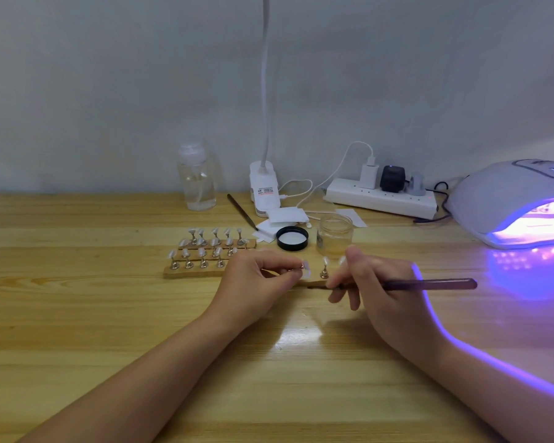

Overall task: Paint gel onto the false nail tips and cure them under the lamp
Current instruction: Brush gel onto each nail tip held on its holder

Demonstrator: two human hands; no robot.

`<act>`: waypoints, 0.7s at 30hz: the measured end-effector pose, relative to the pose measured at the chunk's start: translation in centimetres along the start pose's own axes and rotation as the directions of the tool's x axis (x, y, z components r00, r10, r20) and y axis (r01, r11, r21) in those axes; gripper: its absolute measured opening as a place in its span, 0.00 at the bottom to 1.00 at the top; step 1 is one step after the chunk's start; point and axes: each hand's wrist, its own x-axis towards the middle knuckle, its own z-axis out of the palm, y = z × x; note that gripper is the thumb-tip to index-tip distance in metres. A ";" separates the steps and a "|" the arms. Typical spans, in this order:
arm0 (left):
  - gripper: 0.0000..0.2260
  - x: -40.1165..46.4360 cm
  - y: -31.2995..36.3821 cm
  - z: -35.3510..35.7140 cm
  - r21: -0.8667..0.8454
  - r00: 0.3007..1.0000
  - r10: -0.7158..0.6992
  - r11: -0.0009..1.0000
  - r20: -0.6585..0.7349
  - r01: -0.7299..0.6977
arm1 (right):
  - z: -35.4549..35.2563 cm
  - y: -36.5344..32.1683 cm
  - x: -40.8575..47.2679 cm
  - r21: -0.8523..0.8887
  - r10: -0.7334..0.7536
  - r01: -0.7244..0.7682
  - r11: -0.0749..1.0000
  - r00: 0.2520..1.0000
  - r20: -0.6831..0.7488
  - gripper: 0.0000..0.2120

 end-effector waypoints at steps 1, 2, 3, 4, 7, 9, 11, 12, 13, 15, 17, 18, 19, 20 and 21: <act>0.10 0.0 0.0 0.0 0.000 1.000 -0.003 1.000 -0.001 0.003 | 0.0 0.0 0.0 -0.020 -0.023 0.023 1.000 1.000 -0.002 0.18; 0.11 0.0 0.0 0.0 -0.001 1.000 -0.007 1.000 -0.001 0.007 | 0.0 0.0 0.1 -0.055 -0.044 0.044 0.998 0.999 0.006 0.17; 0.11 0.0 0.0 0.1 -0.002 1.000 -0.013 1.000 0.001 0.013 | 0.0 0.0 0.1 -0.089 -0.056 0.057 0.994 0.998 0.015 0.17; 0.10 0.1 0.0 0.1 -0.002 1.000 -0.019 1.000 0.003 0.019 | 0.0 0.0 0.2 -0.106 -0.053 0.055 0.993 0.998 0.019 0.16; 0.09 0.0 0.1 0.1 0.005 1.000 -0.028 1.000 0.007 0.028 | 0.0 0.2 0.1 -0.025 -0.005 0.005 1.000 1.000 0.007 0.17; 0.09 0.0 0.1 0.1 0.008 1.000 -0.027 1.000 0.011 0.027 | 0.0 0.2 0.0 -0.018 -0.033 0.033 0.999 0.999 0.004 0.17; 0.08 0.0 0.2 0.1 0.005 1.000 -0.025 1.000 0.011 0.025 | 0.0 0.0 0.1 -0.083 -0.074 0.076 0.994 0.997 0.016 0.16; 0.09 0.0 0.2 0.1 0.003 1.000 -0.026 1.000 0.008 0.026 | 0.1 -0.1 0.2 -0.112 -0.080 0.082 0.990 0.996 0.024 0.17; 0.10 0.0 0.2 0.1 0.001 1.000 -0.026 1.000 0.007 0.026 | 0.1 0.0 0.2 -0.115 -0.071 0.074 0.991 0.997 0.029 0.17; 0.11 0.0 0.2 0.1 -0.005 1.000 -0.021 1.000 0.010 0.021 | 0.1 0.0 0.0 -0.045 -0.020 0.022 0.999 0.999 0.027 0.18; 0.12 -0.1 0.2 0.1 -0.006 1.000 -0.017 1.000 0.008 0.017 | 0.0 0.0 0.0 -0.019 -0.015 0.015 1.000 1.000 0.017 0.18; 0.12 -0.1 0.2 0.0 -0.005 1.000 -0.015 1.000 0.008 0.015 | 0.1 0.0 0.0 -0.047 -0.036 0.037 0.998 0.999 0.014 0.17; 0.12 -0.1 0.2 0.0 -0.002 1.000 -0.013 1.000 0.010 0.013 | 0.1 -0.2 0.1 -0.088 -0.060 0.062 0.994 0.998 0.019 0.16; 0.11 -0.1 0.2 0.0 0.002 1.000 -0.011 1.000 0.012 0.011 | 0.1 -0.3 0.2 -0.113 -0.074 0.076 0.991 0.997 0.022 0.15; 0.11 0.0 0.2 0.0 0.003 1.000 -0.011 1.000 0.011 0.011 | 0.1 -0.2 0.2 -0.111 -0.068 0.071 0.991 0.997 0.024 0.15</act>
